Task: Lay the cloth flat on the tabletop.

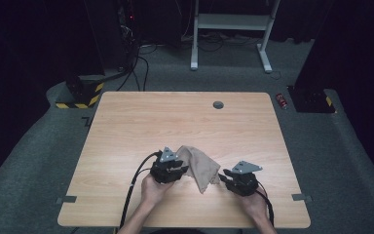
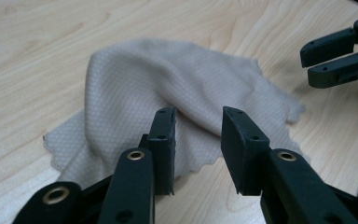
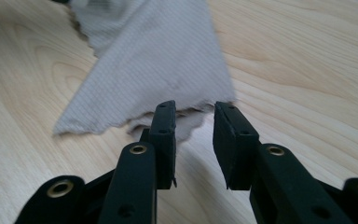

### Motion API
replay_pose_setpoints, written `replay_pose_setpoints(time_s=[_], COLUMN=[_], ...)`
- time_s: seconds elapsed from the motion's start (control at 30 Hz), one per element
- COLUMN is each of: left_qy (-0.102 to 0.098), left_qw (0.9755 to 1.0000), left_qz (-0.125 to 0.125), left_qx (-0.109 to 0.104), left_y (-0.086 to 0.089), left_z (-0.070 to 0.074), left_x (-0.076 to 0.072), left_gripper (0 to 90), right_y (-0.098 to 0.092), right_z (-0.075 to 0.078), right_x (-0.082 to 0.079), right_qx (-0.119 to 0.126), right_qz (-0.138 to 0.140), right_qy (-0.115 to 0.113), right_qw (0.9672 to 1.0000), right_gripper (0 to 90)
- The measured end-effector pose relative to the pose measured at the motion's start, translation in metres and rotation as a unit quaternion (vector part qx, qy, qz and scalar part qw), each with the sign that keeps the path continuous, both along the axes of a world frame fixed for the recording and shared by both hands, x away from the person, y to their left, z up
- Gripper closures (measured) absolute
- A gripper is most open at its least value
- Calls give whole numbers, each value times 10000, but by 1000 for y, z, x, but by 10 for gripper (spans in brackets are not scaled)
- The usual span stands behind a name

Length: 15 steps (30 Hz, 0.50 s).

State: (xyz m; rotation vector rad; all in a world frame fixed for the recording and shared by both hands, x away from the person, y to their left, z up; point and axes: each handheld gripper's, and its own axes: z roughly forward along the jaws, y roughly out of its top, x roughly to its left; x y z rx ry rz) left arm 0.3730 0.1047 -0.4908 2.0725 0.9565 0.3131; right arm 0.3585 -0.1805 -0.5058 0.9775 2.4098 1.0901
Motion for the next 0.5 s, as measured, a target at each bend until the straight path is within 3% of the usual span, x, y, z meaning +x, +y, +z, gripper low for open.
replay_pose_setpoints(time_s=[0.07,0.2,0.3,0.5], left_qy=[-14,-12,-27,162], left_qw=[9999,9999,9999,9997], left_qz=[14,46,-76,-118], left_qx=[127,98,129,140], left_y=[-4,-9,-18,-32], left_z=[-4,-9,-11,-17], left_x=[0,-2,-7,-6], left_gripper=[648,660,654,589], right_y=[4,7,9,15], right_z=[-2,-5,-6,-11], right_x=[2,3,4,7], right_qx=[29,63,33,-162], right_qz=[52,74,67,83], right_qy=[90,190,242,291], right_qw=[9999,9998,9997,9994], right_gripper=[705,706,706,736])
